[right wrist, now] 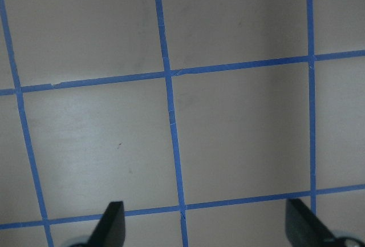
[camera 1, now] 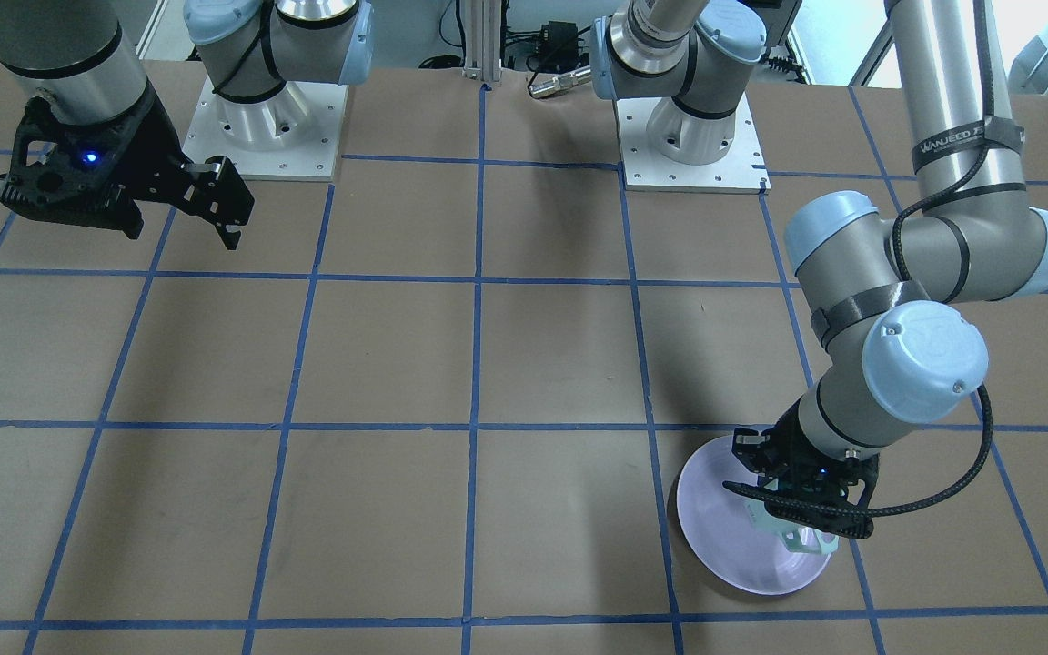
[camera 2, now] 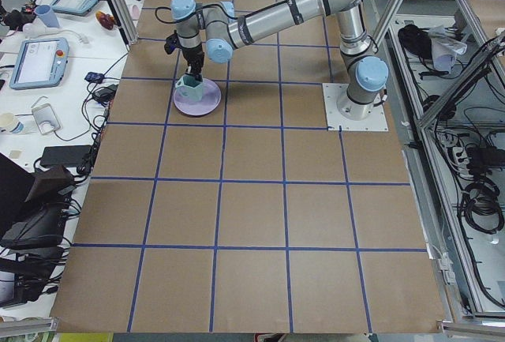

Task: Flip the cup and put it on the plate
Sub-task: 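Rotate the mug upright and lower it onto the lavender plate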

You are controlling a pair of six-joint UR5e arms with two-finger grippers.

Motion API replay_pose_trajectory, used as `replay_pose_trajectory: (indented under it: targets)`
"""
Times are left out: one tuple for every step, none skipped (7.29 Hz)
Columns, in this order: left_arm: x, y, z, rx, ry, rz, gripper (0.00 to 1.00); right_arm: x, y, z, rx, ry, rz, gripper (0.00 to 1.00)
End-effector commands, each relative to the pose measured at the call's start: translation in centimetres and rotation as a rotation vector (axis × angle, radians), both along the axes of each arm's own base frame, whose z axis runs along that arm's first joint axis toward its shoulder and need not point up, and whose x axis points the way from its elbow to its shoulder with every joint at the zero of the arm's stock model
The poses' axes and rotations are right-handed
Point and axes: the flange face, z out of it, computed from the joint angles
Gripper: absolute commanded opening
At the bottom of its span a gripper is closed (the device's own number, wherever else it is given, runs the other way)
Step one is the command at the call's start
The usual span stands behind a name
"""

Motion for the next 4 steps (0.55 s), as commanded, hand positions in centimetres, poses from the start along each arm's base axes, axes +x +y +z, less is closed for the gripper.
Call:
replay_pose_trajectory:
  targets:
    - [0.0, -0.5, -1.2, -0.005, 0.002, -0.020, 0.00, 0.0, 0.0, 0.0, 0.000, 0.000, 0.000, 1.00]
    - [0.0, -0.6, -1.6, 0.001, 0.003, -0.020, 0.00, 0.0, 0.0, 0.0, 0.000, 0.000, 0.000, 1.00]
    - [0.0, -0.4, -2.2, 0.013, 0.006, -0.017, 0.34, 0.0, 0.0, 0.1, -0.001, 0.000, 0.000, 1.00]
    - [-0.1, -0.3, -2.4, 0.019, 0.010, -0.014, 0.40, 0.0, 0.0, 0.1, -0.001, 0.000, 0.000, 1.00]
